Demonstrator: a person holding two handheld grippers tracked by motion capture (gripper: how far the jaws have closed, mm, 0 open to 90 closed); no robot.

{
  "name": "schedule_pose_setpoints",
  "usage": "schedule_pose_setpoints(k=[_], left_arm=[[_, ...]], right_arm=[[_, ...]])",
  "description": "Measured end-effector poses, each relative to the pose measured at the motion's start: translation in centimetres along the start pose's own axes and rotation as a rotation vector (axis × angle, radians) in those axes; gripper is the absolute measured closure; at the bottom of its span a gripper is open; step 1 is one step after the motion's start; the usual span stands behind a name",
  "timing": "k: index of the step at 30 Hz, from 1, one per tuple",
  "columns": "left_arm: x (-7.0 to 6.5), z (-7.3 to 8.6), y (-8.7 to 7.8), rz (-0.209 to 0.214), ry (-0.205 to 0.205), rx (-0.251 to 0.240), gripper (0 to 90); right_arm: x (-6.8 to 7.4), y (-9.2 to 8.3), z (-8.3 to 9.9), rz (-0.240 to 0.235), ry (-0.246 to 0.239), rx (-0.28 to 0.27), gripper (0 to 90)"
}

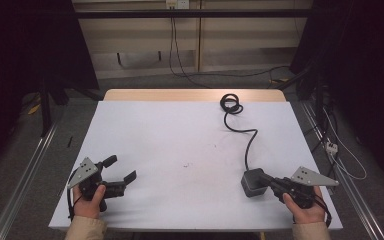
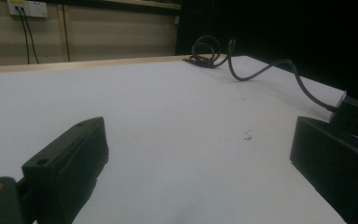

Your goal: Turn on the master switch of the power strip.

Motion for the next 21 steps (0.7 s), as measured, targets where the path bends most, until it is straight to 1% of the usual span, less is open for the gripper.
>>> schedule_pose_setpoints(k=[5,6,7,8,11,15,17,21], left_arm=[[0.02,0.01,0.03,0.001,0.001,0.0,3.8],[0.02,0.02,0.02,0.001,0.002,0.0,3.8],[0.04,0.03,0.0,0.0,0.003,0.001,3.8],[0.06,0.05,-0.03,-0.002,0.001,0.001,3.8],[0.1,0.07,-0.15,-0.004,-0.003,-0.003,3.8],[0.1,0.11,-0.23,-0.005,-0.004,-0.002,3.8],[0.12,0.13,-0.27,-0.005,-0.002,-0.001,3.8],[0.17,0.17,-0.35,-0.008,-0.008,-0.003,3.8]], right_arm=[[-0.08,-0.01,0.03,-0.004,0.004,-0.002,89.8],[-0.08,-0.02,-0.01,-0.006,0.001,-0.003,88.6],[-0.08,-0.02,-0.07,-0.003,0.003,-0.002,83.5],[-0.09,-0.02,-0.12,0.0,0.009,-0.001,81.5],[-0.15,0.03,-0.21,-0.003,0.009,-0.004,80.7],[-0.15,0.07,-0.25,0.001,0.014,-0.003,75.8],[-0.16,0.1,-0.29,0.003,0.017,-0.005,74.9],[-0.21,0.14,-0.37,0.008,0.022,-0.006,69.2]])
Point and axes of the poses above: each handheld gripper's, and its own axes: y roughly forward along the jaws, z roughly out of its underside, x roughly to its left, the point moved 1 cm from there along y, roughly forward along the jaws, and after that the axes turned 13 degrees about x, right-handed, at the moved point
